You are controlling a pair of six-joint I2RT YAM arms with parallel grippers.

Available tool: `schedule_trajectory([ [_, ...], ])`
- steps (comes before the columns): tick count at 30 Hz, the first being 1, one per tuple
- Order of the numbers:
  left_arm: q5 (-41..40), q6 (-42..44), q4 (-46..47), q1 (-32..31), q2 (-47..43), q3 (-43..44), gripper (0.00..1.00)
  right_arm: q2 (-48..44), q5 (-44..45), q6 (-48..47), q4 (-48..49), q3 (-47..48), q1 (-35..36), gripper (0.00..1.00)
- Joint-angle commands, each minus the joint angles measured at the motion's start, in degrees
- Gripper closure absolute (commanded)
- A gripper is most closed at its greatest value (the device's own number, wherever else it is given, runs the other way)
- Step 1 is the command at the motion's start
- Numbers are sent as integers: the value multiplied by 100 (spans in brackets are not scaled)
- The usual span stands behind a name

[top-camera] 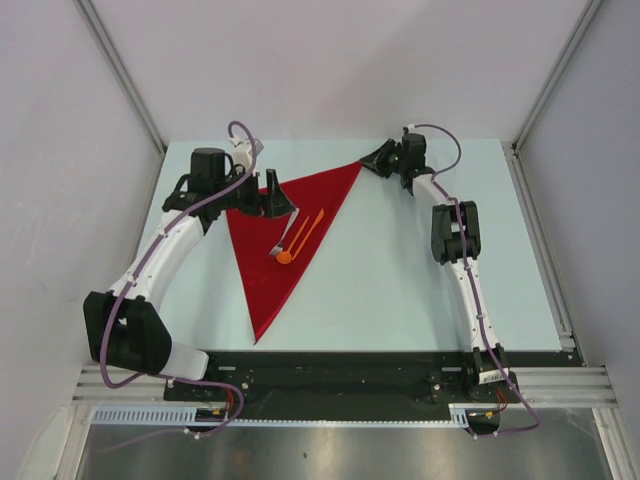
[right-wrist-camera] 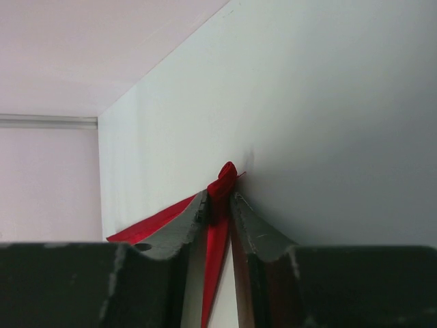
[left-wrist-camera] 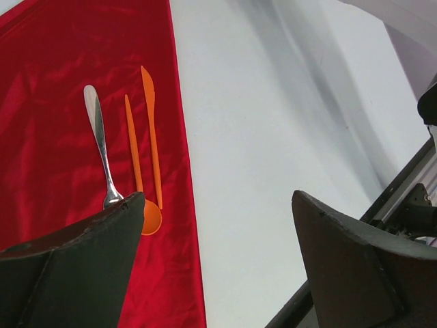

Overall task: Fold the napkin, place the utensils inside, and roll it up
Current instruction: Fold the napkin

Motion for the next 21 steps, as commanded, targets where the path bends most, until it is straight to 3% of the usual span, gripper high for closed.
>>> schedule_trajectory([
  [1, 293, -74, 189, 88, -149, -43, 7, 279, 209, -16, -208, 46, 26, 78],
  [14, 320, -48, 198, 140, -105, -51, 6, -37, -257, 406, 1697, -648, 79, 100],
  [21, 293, -39, 216, 149, -149, -78, 6, -705, -696, 705, 3122, -1377, 228, 100],
])
